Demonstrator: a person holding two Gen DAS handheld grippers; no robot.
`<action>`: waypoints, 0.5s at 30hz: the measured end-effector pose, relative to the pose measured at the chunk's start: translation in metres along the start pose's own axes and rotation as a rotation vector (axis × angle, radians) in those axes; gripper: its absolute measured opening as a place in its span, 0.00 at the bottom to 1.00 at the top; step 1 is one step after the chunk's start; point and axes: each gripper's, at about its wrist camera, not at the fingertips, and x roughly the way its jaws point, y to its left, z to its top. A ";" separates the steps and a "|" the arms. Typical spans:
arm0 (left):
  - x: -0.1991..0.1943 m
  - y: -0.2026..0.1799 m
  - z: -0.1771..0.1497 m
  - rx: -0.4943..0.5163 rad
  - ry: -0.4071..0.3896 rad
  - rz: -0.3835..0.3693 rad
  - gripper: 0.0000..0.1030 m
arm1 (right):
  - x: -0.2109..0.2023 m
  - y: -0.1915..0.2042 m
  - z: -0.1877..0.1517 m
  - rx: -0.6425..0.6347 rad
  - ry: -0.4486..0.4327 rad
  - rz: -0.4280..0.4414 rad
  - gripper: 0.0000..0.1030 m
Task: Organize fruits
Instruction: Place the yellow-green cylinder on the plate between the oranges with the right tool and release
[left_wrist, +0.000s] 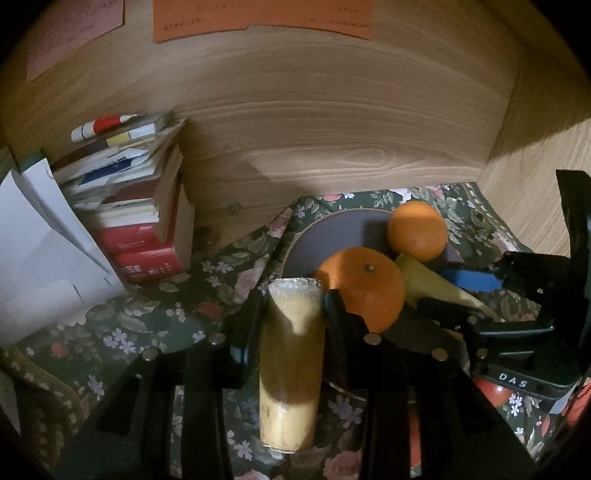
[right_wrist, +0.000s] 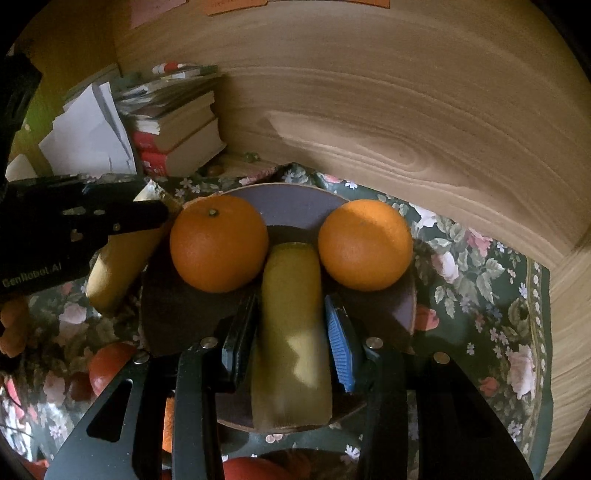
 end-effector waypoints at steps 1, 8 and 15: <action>-0.002 -0.001 0.000 0.005 -0.003 0.001 0.32 | -0.001 0.000 0.000 0.002 -0.003 0.000 0.34; -0.031 -0.014 0.006 0.019 -0.047 -0.044 0.00 | -0.010 -0.001 -0.006 0.001 -0.006 -0.007 0.36; -0.047 -0.013 -0.005 0.046 -0.073 0.036 0.46 | -0.023 -0.003 -0.009 0.021 -0.033 0.000 0.44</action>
